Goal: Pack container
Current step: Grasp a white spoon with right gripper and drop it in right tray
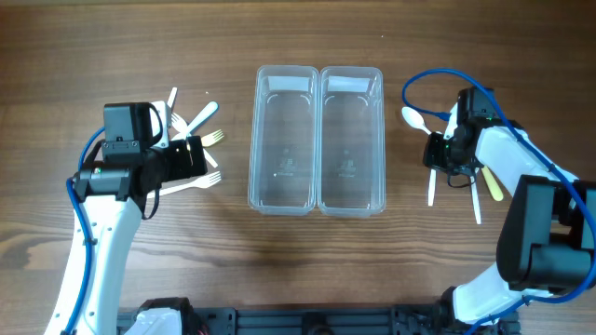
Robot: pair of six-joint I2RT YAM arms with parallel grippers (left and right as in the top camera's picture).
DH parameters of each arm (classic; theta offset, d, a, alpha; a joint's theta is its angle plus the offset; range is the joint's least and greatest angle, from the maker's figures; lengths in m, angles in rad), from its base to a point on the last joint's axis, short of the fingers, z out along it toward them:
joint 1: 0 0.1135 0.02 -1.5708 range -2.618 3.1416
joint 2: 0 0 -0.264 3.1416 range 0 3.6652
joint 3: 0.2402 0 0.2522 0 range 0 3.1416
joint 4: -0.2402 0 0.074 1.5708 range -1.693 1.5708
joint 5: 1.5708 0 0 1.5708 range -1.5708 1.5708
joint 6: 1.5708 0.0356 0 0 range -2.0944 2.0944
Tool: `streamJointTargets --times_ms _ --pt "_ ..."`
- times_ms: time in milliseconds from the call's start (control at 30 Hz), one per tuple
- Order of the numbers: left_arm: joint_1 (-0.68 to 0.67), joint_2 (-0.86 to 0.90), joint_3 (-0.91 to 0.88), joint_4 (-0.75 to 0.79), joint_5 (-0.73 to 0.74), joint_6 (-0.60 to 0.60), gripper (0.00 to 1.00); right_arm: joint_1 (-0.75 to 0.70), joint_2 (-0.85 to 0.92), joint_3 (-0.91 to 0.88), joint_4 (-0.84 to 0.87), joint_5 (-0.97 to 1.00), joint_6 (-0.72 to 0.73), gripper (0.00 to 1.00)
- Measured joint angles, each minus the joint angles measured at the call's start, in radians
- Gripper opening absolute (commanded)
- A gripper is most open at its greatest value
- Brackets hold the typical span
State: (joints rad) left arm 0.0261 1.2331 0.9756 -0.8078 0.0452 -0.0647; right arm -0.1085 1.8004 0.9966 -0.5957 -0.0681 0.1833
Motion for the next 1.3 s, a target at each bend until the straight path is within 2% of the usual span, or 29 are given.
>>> streamJointTargets --times_ms 133,267,400,500,600,733,767,800,833,867,900,1033,1100,1133,1167,1233,1300 --pt "0.000 0.000 0.000 0.000 0.000 0.000 1.00 0.000 -0.001 0.002 -0.006 0.000 0.004 0.04" --pt "0.000 0.000 0.000 0.000 0.000 0.000 1.00 0.010 -0.031 0.043 -0.116 -0.057 0.014 0.04" --pt "0.000 0.000 0.000 0.000 0.000 0.000 1.00 0.095 -0.267 0.193 -0.153 -0.155 0.019 0.04" --pt "0.000 0.000 0.000 0.000 -0.001 0.000 1.00 0.227 -0.438 0.238 -0.127 -0.218 0.054 0.04" --pt "0.000 0.000 0.000 0.000 -0.003 0.000 1.00 0.304 -0.406 0.238 -0.115 -0.223 0.114 0.04" --pt "0.000 0.000 0.000 0.000 -0.003 0.000 1.00 0.391 -0.196 0.238 -0.092 -0.212 0.191 0.06" --pt "0.000 0.000 0.000 0.000 -0.003 0.000 1.00 0.402 -0.158 0.238 -0.079 -0.211 0.192 0.15" --pt "0.000 0.000 0.000 0.000 -0.003 0.000 1.00 0.422 -0.090 0.238 -0.064 -0.211 0.195 0.31" --pt "0.000 0.000 0.000 0.000 -0.003 0.000 1.00 0.429 -0.066 0.237 -0.058 -0.212 0.187 0.37" --pt "0.000 0.000 0.000 0.000 -0.003 0.000 1.00 0.433 -0.050 0.237 -0.049 -0.212 0.171 0.50" --pt "0.000 0.000 0.000 0.000 -0.003 0.000 1.00 0.433 -0.050 0.237 -0.040 -0.212 0.146 0.55" --pt "0.000 0.000 0.000 0.000 -0.003 0.000 1.00 0.433 -0.125 0.237 -0.038 -0.190 0.025 0.58" --pt "0.000 0.000 0.000 0.000 -0.003 0.000 1.00 0.419 -0.213 0.237 -0.060 -0.120 -0.010 0.68" --pt "0.000 0.000 0.000 0.000 -0.003 0.000 1.00 0.397 -0.259 0.237 -0.085 -0.054 -0.025 0.68" --pt "0.000 0.000 0.000 0.000 -0.004 0.000 1.00 0.367 -0.294 0.237 -0.114 0.011 -0.034 0.68" --pt "0.000 0.000 0.000 0.000 -0.003 0.000 1.00 0.251 -0.336 0.237 -0.157 0.135 -0.051 0.76" --pt "0.000 0.000 0.000 0.000 -0.003 0.000 1.00 0.142 -0.330 0.237 -0.148 0.173 -0.059 0.81"
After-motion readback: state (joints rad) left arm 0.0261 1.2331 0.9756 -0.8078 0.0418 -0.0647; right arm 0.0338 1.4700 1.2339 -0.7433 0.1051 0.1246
